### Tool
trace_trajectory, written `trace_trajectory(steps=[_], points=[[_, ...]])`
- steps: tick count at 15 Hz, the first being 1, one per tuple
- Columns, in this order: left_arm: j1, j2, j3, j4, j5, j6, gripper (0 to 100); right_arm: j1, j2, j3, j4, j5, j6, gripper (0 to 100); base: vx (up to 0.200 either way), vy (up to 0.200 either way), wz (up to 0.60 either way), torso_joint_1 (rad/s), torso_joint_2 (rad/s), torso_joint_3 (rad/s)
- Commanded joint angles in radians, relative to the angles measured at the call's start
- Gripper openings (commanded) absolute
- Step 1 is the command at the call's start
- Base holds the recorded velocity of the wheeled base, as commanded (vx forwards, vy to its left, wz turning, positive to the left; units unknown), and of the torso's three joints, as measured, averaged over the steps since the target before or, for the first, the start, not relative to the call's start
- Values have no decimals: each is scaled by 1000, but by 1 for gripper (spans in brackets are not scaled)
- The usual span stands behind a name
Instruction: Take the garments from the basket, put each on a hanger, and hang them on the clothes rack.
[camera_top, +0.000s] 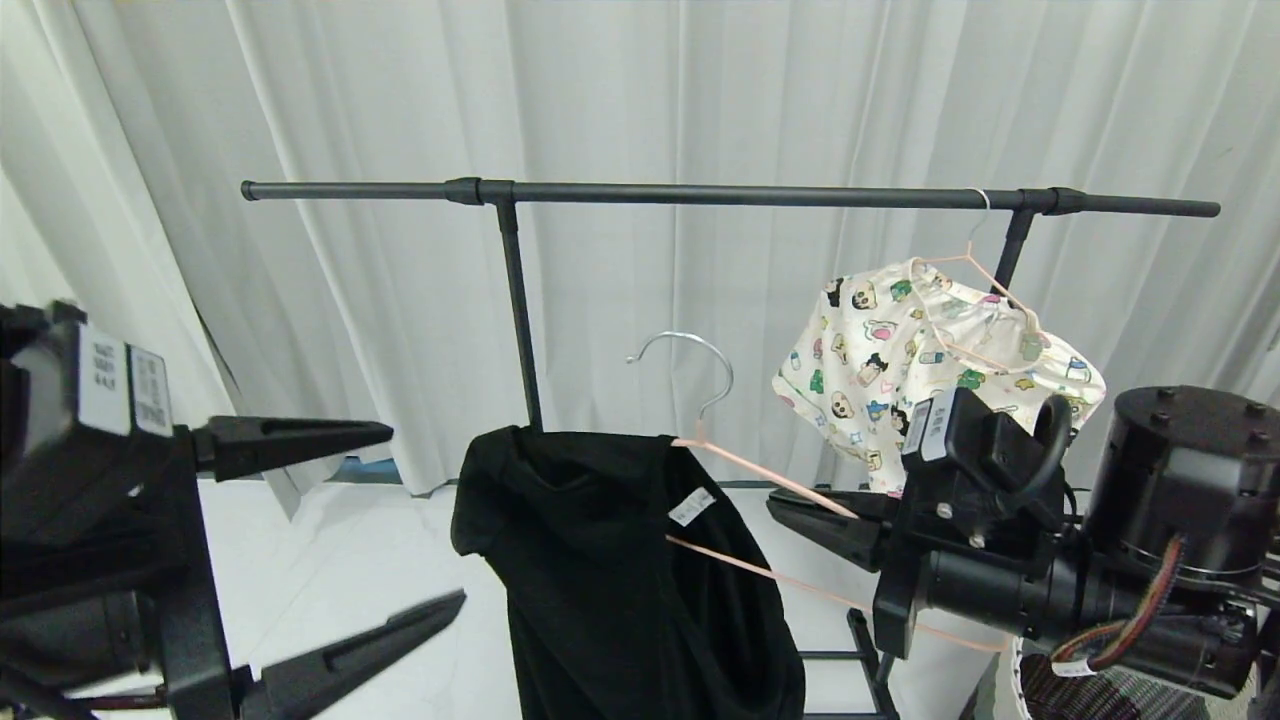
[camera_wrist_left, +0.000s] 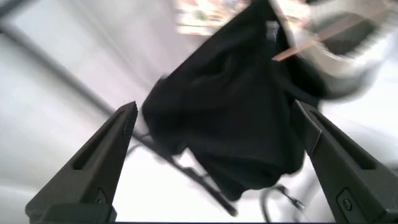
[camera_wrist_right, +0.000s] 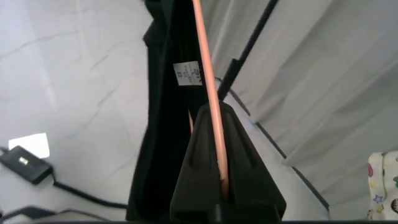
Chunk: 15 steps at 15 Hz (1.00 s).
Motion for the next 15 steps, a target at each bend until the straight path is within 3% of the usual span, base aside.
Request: trace_trajectory(steps=[1, 5, 13, 14, 15], points=[[-106, 47, 41, -1, 1, 2, 100, 45, -21, 25, -1, 1, -3, 0, 0, 0, 0, 0, 0, 0], [-109, 108, 49, -3, 3, 3, 100, 134, -21, 32, 1, -9, -11, 0, 0, 0, 0, 0, 0, 0], [-103, 122, 112, -34, 4, 3, 100, 212, -59, 57, 1, -36, -52, 0, 0, 0, 0, 0, 0, 0], [-103, 124, 112, -34, 4, 3, 0, 235, -68, 60, 1, -38, -52, 0, 0, 0, 0, 0, 0, 0], [-103, 124, 112, -34, 4, 3, 0, 250, -70, 60, 1, -47, -52, 0, 0, 0, 0, 0, 0, 0]])
